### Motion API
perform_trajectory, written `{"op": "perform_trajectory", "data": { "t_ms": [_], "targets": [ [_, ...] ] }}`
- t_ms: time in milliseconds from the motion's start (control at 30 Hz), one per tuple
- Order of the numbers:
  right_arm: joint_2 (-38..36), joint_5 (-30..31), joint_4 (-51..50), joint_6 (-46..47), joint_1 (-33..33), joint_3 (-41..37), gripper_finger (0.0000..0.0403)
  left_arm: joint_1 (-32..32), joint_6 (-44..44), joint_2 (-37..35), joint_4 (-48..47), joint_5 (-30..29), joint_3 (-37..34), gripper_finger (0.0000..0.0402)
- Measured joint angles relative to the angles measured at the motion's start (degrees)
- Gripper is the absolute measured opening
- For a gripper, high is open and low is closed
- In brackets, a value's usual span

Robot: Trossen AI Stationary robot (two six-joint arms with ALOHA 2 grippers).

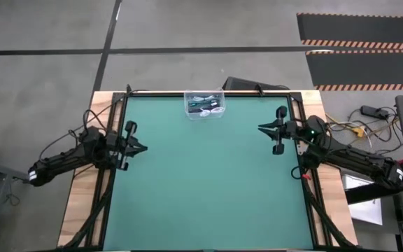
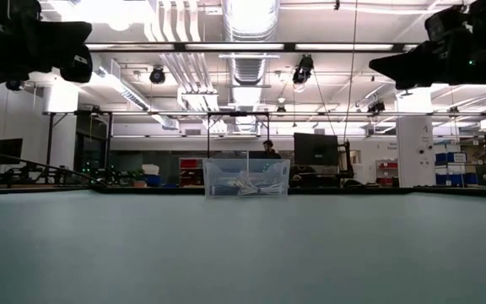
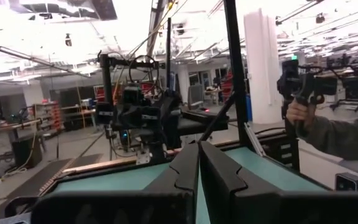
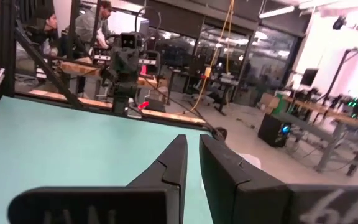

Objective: Pick and place USB-C Cables
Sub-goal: Return to Home Position

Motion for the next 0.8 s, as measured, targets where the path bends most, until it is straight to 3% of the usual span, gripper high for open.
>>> {"op": "perform_trajectory", "data": {
  "t_ms": [400,800],
  "targets": [
    [-11.1,-0.1,2.5,1.1,0.0,-5.0,0.0033,0.0,0.5,0.4,2.9,0.0,-0.7,0.0000],
    [-12.9,-6.2,2.0,5.9,0.0,-5.1,0.0033,0.0,0.3,0.7,4.1,-0.1,-0.8,0.0000]
  ]
}}
